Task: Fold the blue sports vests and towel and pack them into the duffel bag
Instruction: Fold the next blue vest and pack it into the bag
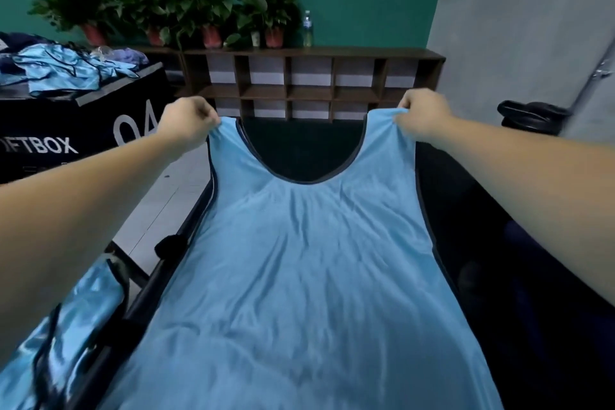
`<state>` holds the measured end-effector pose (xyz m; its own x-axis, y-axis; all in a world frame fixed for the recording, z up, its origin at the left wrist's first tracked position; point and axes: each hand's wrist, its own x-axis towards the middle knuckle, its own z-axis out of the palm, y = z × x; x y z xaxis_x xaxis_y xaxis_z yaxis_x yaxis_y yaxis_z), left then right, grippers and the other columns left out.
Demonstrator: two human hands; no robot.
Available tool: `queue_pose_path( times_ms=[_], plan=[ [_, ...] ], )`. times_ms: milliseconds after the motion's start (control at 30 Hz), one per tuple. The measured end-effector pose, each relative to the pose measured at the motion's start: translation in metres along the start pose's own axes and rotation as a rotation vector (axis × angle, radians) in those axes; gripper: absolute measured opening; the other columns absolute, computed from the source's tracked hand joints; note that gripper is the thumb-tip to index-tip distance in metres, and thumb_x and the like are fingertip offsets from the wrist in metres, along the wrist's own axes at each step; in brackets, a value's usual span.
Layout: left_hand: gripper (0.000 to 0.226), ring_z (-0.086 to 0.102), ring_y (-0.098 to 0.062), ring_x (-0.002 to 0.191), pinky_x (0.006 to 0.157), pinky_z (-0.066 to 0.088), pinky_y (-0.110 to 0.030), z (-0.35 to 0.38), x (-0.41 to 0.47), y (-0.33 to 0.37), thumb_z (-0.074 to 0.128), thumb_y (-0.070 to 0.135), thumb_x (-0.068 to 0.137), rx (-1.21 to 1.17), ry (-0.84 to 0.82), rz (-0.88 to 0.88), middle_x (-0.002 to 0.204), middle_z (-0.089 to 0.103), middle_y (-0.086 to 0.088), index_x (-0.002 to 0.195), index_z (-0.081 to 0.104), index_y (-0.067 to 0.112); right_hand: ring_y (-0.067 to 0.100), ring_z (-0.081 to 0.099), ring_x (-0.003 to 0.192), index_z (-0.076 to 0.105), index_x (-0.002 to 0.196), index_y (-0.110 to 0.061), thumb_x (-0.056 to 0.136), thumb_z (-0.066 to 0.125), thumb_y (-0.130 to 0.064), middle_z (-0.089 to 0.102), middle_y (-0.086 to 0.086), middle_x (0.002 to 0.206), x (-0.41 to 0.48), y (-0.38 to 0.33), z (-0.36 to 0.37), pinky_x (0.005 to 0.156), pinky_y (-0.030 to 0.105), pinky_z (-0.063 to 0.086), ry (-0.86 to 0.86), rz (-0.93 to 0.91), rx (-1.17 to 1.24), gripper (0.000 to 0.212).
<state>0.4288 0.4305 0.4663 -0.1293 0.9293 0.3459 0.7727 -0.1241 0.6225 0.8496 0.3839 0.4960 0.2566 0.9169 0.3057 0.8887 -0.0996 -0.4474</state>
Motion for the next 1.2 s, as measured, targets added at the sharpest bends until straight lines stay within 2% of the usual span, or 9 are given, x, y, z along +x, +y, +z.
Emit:
queue_pose_path(
  times_ms=[167,267,433,533,667,800,933,1100,1200],
  plan=[
    [0.011,0.053,-0.006,0.059,0.053,0.042,-0.024,-0.048,-0.028,0.025,0.071,0.024,0.101,-0.110,-0.060,0.069,0.095,0.073,-0.001,0.099,0.073,0.014,0.019,0.059,0.091,0.070,0.095,-0.012,0.095,0.069,-0.016,0.066,-0.002,0.101,-0.020,-0.011,-0.032,0.072,0.031,0.045,0.029,-0.134,0.149,0.004],
    [0.012,0.050,0.005,0.045,0.045,0.037,-0.011,-0.071,-0.061,0.037,0.072,0.021,0.101,-0.139,-0.125,0.092,0.090,0.069,0.000,0.101,0.072,0.009,0.014,0.059,0.084,0.072,0.091,-0.015,0.093,0.073,-0.019,0.069,-0.004,0.095,-0.047,-0.014,-0.045,0.067,0.029,0.047,-0.015,-0.174,0.237,0.004],
    [0.010,0.058,0.009,0.057,0.051,0.040,-0.004,-0.106,-0.130,0.052,0.070,0.016,0.103,-0.224,-0.198,0.115,0.084,0.069,0.001,0.098,0.071,0.007,0.017,0.065,0.085,0.071,0.086,-0.024,0.093,0.078,-0.023,0.074,-0.004,0.089,-0.115,-0.018,-0.071,0.077,0.036,0.051,-0.079,-0.247,0.279,0.010],
    [0.012,0.061,-0.012,0.078,0.072,0.048,-0.025,-0.123,-0.172,0.046,0.073,0.028,0.101,-0.248,-0.253,0.114,0.090,0.074,-0.008,0.096,0.073,0.017,0.015,0.065,0.080,0.069,0.085,-0.028,0.094,0.076,-0.025,0.073,-0.008,0.085,-0.165,-0.019,-0.090,0.072,0.034,0.049,-0.075,-0.293,0.242,0.012],
    [0.013,0.058,-0.001,0.058,0.062,0.045,-0.012,-0.141,-0.239,0.044,0.071,0.026,0.102,-0.231,-0.345,0.141,0.088,0.075,0.000,0.098,0.073,0.014,0.006,0.067,0.081,0.069,0.086,-0.033,0.092,0.076,-0.024,0.073,-0.015,0.084,-0.241,-0.013,-0.115,0.072,0.027,0.051,-0.083,-0.341,0.229,0.013],
    [0.006,0.073,-0.023,0.094,0.097,0.056,-0.044,-0.160,-0.299,0.038,0.073,0.024,0.100,-0.186,-0.447,0.171,0.094,0.077,-0.002,0.097,0.073,0.019,0.005,0.067,0.079,0.070,0.088,-0.033,0.093,0.074,-0.019,0.073,-0.018,0.084,-0.309,-0.001,-0.129,0.073,0.027,0.051,-0.114,-0.350,0.237,0.015],
    [0.004,0.072,-0.017,0.093,0.091,0.057,-0.045,-0.175,-0.343,0.031,0.071,0.026,0.101,-0.057,-0.532,0.180,0.095,0.077,0.006,0.098,0.073,0.026,0.009,0.062,0.070,0.069,0.086,-0.029,0.091,0.072,-0.015,0.070,-0.014,0.078,-0.368,0.011,-0.131,0.065,0.023,0.046,-0.211,-0.388,0.203,0.016],
    [0.007,0.069,-0.007,0.079,0.072,0.052,-0.024,-0.185,-0.376,0.023,0.072,0.026,0.101,0.059,-0.572,0.252,0.094,0.076,0.011,0.094,0.073,0.026,0.015,0.065,0.083,0.066,0.085,-0.032,0.085,0.072,-0.008,0.068,-0.011,0.086,-0.412,0.025,-0.119,0.072,0.028,0.050,-0.440,-0.521,0.138,0.025],
    [0.005,0.072,-0.013,0.089,0.084,0.059,-0.038,-0.181,-0.384,0.010,0.074,0.028,0.098,0.127,-0.709,0.251,0.100,0.077,0.011,0.096,0.074,0.031,0.018,0.061,0.085,0.064,0.083,-0.034,0.084,0.069,-0.009,0.065,-0.009,0.088,-0.424,0.034,-0.110,0.072,0.029,0.048,-0.547,-0.519,0.136,0.025]
  ],
)
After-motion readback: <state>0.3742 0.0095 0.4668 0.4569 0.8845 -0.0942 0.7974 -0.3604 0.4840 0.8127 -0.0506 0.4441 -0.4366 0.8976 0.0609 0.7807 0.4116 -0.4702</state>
